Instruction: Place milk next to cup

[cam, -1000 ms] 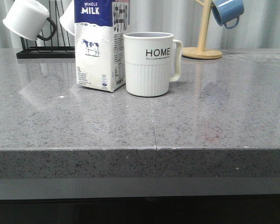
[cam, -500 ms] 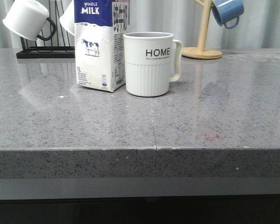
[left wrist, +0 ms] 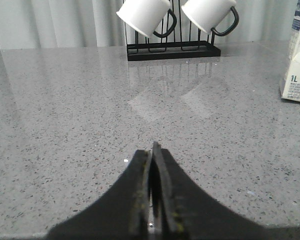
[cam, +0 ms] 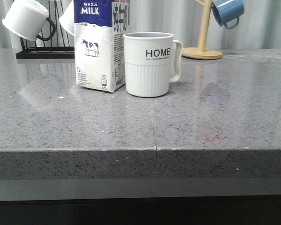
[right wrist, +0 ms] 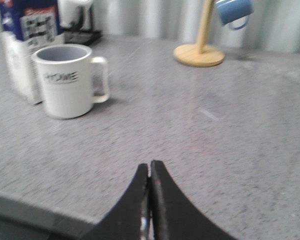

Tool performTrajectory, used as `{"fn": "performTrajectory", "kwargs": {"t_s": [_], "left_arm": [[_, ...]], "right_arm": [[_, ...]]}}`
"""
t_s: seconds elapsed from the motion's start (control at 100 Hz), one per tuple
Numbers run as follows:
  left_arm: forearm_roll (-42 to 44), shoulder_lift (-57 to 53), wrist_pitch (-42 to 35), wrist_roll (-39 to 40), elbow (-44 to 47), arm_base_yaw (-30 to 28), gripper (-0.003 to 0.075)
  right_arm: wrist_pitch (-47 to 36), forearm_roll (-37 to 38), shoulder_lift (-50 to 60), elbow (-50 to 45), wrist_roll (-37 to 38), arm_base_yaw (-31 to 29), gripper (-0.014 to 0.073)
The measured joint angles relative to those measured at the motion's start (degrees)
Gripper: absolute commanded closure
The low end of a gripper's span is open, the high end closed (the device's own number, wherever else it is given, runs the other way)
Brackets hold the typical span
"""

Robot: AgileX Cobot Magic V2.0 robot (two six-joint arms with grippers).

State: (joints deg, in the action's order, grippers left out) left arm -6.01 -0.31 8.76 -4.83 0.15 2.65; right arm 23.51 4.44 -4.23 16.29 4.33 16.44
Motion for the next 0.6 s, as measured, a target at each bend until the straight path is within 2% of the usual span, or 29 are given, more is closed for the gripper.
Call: {"fn": "performTrajectory", "kwargs": {"t_s": [0.14,0.31,0.43,0.6], "left_arm": [[0.0,0.0,0.0,0.0,0.0,0.0,0.0741],[0.0,0.0,0.0,0.0,0.0,0.0,0.0741],[0.0,0.0,0.0,0.06,0.0,0.0,0.0741],[0.0,0.0,-0.12,0.06,0.0,0.0,0.0741]], "right_arm": [[-8.93,-0.24,0.0,-5.89,0.0,-7.81,0.061],[-13.26,-0.84,0.22,-12.41,0.0,-16.69,0.061],[-15.54,-0.96,2.56,-16.55,0.0,-19.92,0.061],[-17.28,-1.29,4.75,-17.81,0.0,-20.58,0.061]]}}
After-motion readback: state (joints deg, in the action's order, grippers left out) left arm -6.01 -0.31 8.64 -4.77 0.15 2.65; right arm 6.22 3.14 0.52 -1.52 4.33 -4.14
